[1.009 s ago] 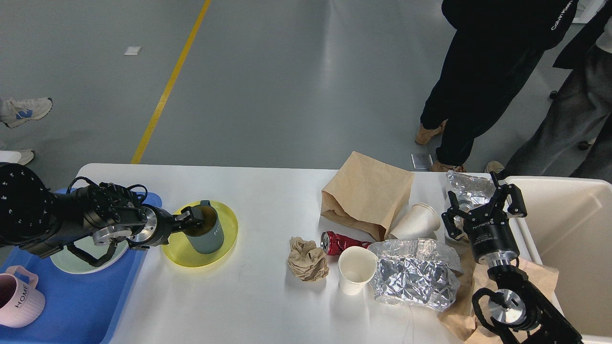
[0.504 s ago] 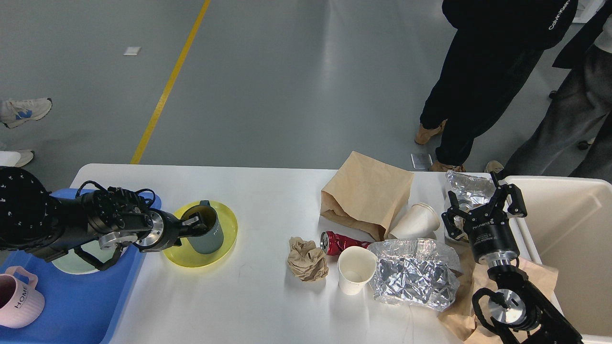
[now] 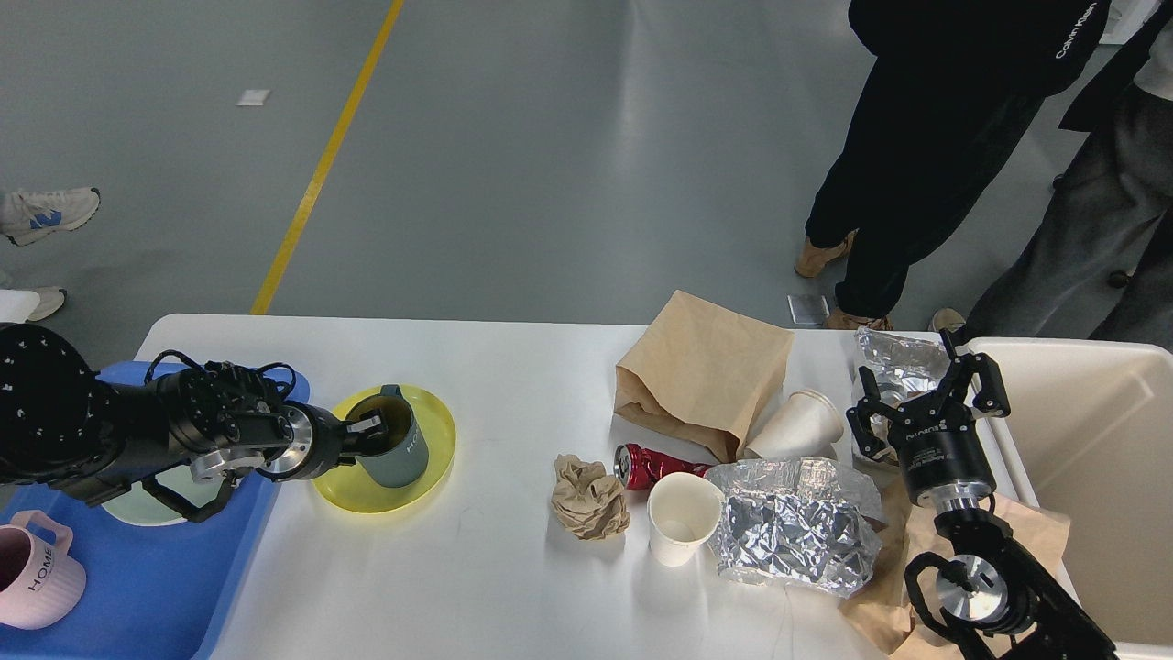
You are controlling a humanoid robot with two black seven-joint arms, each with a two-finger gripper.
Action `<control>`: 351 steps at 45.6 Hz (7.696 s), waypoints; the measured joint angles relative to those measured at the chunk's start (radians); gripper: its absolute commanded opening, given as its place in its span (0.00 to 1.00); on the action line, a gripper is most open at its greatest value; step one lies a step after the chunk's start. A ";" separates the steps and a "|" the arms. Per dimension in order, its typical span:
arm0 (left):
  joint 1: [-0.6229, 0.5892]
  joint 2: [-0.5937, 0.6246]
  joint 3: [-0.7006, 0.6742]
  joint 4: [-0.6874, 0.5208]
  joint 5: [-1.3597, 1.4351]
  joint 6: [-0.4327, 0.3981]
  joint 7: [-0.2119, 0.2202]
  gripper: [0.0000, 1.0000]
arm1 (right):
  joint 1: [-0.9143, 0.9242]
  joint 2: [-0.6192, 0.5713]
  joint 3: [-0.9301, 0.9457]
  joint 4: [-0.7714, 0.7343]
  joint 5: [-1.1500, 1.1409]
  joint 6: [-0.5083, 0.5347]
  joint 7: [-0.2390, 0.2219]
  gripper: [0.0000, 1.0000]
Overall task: Tidy desktop
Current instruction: 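Grasp the grey-green mug with the left gripper, then carry the grey-green mug onto the blue tray and release it, then withdraw the left gripper and move it toward the yellow plate, then grasp the edge of the yellow plate with the left gripper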
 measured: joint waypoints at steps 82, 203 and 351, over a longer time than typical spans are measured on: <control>-1.167 0.035 0.270 -0.881 0.066 -0.335 0.176 0.00 | 0.000 0.000 0.000 -0.001 0.000 0.000 0.000 1.00; 0.067 0.663 -0.198 -0.264 0.673 -0.201 0.077 0.95 | 0.000 0.000 0.000 0.000 0.000 0.000 0.000 1.00; 0.074 0.043 -0.073 -0.126 -0.502 0.197 0.032 0.76 | 0.000 0.000 0.000 0.000 0.000 0.000 0.000 1.00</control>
